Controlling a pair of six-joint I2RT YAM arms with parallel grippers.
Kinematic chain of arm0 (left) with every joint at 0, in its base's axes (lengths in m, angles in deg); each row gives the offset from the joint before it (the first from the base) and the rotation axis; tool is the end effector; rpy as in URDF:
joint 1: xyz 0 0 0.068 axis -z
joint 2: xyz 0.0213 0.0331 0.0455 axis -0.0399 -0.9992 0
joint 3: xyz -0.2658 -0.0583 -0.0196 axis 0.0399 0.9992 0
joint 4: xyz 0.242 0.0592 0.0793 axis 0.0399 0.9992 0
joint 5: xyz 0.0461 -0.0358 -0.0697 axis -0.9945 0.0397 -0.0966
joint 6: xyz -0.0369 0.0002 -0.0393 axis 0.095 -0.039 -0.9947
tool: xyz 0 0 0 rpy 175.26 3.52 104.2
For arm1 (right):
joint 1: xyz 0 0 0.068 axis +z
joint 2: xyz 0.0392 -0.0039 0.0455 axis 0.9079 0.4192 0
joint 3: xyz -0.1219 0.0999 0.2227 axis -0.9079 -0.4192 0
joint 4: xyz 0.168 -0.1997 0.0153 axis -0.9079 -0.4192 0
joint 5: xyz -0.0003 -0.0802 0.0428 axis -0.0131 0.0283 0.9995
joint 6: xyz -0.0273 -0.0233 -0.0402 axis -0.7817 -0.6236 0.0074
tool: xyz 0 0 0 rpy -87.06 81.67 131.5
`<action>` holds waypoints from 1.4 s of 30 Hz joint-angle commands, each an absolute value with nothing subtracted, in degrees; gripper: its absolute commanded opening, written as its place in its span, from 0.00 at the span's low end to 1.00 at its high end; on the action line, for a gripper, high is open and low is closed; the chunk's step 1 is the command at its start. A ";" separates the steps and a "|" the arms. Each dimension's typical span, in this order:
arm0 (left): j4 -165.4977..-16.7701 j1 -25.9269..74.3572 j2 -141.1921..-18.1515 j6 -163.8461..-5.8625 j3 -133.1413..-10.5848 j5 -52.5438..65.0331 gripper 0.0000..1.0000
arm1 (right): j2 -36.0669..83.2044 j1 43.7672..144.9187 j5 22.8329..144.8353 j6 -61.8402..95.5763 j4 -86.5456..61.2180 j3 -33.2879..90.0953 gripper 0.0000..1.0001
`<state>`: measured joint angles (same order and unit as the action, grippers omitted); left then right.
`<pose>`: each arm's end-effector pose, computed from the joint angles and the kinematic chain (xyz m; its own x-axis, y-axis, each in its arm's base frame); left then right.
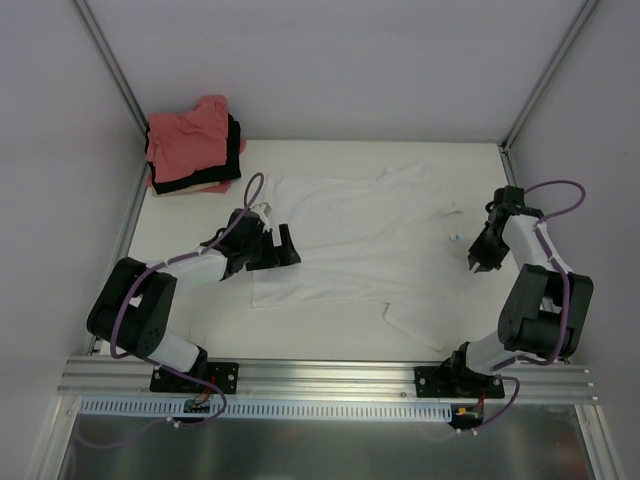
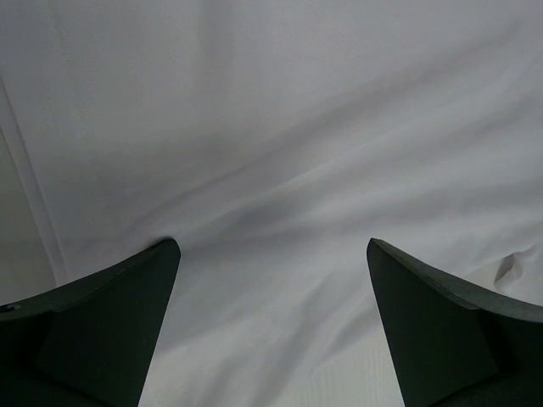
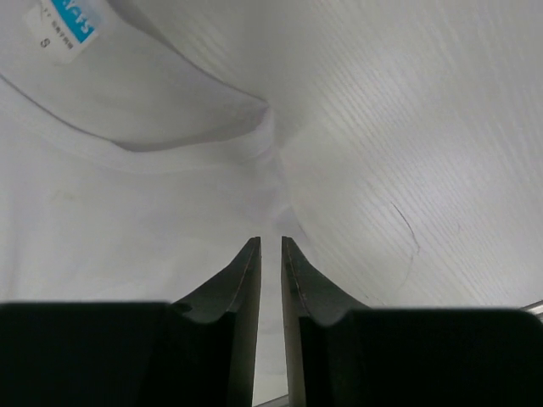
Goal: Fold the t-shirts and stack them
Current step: Flatten out the tshirt
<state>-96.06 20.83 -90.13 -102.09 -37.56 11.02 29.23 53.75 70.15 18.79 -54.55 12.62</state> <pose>0.2649 -0.1219 0.1637 -0.7882 -0.1742 -0.5903 0.1816 0.8506 -0.4935 0.2826 -0.0611 0.2175 -0.8710 0.3308 -0.3632 0.3706 0.9278 -0.0438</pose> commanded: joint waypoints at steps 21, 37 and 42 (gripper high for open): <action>-77.51 19.16 -72.99 -102.02 -42.31 4.40 0.99 | 28.61 56.24 100.26 21.12 -39.42 20.26 0.92; -80.33 18.81 -114.82 -102.10 -76.06 17.31 0.99 | 58.85 63.90 111.35 27.81 -36.32 41.37 0.91; -81.73 18.72 -115.27 -104.39 -72.30 18.29 0.99 | 57.81 63.90 109.42 27.89 -35.98 35.75 0.91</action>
